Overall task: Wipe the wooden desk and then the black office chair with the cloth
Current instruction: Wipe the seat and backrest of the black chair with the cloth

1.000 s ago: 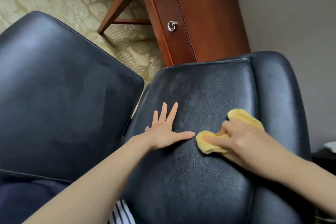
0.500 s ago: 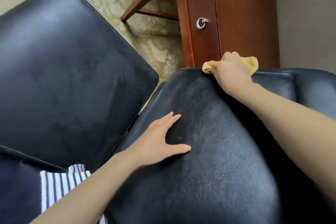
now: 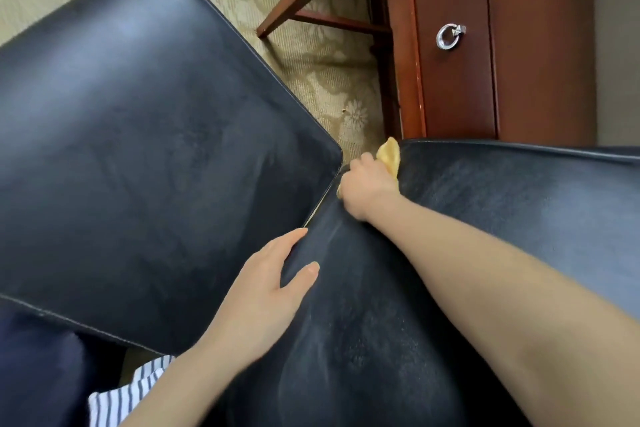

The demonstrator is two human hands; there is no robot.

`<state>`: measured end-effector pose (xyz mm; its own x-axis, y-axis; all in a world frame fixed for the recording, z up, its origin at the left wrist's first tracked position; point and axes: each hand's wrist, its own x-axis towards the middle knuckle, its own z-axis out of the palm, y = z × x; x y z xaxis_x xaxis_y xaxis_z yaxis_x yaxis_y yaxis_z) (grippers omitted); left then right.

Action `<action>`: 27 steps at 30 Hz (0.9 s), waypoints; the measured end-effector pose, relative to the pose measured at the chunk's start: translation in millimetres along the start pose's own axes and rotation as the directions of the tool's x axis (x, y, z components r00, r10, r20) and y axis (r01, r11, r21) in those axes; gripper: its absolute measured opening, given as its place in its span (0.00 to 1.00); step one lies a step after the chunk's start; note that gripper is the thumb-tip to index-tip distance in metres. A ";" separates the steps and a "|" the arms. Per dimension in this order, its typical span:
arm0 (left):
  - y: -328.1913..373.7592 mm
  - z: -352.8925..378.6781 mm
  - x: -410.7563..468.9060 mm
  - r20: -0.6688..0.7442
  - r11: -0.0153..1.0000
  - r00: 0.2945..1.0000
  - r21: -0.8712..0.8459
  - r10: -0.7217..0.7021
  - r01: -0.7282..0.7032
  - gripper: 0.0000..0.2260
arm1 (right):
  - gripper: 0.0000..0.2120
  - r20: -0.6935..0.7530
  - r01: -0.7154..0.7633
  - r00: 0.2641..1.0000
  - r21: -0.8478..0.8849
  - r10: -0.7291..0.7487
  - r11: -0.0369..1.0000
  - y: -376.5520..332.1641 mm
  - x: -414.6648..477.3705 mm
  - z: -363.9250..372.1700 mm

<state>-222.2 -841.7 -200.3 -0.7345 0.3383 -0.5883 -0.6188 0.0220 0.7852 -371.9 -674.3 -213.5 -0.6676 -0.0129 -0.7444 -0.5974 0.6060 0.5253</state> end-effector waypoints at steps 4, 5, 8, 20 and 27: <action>7.5 -12.4 3.5 0.045 0.998 0.999 0.056 0.026 -0.029 0.20 | 0.18 0.106 0.105 0.988 0.040 -0.109 0.994 -41.1 -30.3 14.3; 10.7 -14.9 4.3 0.068 0.996 0.997 0.079 0.027 -0.033 0.21 | 0.18 0.127 0.106 0.985 0.070 -0.114 0.992 -48.3 -39.8 13.5; 20.9 -21.6 8.8 0.154 0.987 0.988 0.155 0.015 -0.040 0.21 | 0.17 0.190 0.160 0.963 0.163 -0.191 0.973 -71.4 -73.5 6.6; 23.1 -10.7 5.1 0.337 0.946 0.928 0.322 -0.160 0.046 0.26 | 0.13 0.035 0.409 0.879 0.458 -0.475 0.790 -56.3 -236.1 -41.5; 15.7 15.1 16.5 0.527 0.941 0.842 0.328 -0.112 -0.080 0.23 | 0.09 -0.133 0.097 0.989 0.266 -0.063 0.959 51.2 -201.8 -32.3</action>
<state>-239.8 -821.5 -194.8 -0.4025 0.7787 -0.4813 -0.4322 0.3018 0.8498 -282.1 -666.4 -23.1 -0.6817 -0.1565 -0.7146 -0.5196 0.7913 0.3224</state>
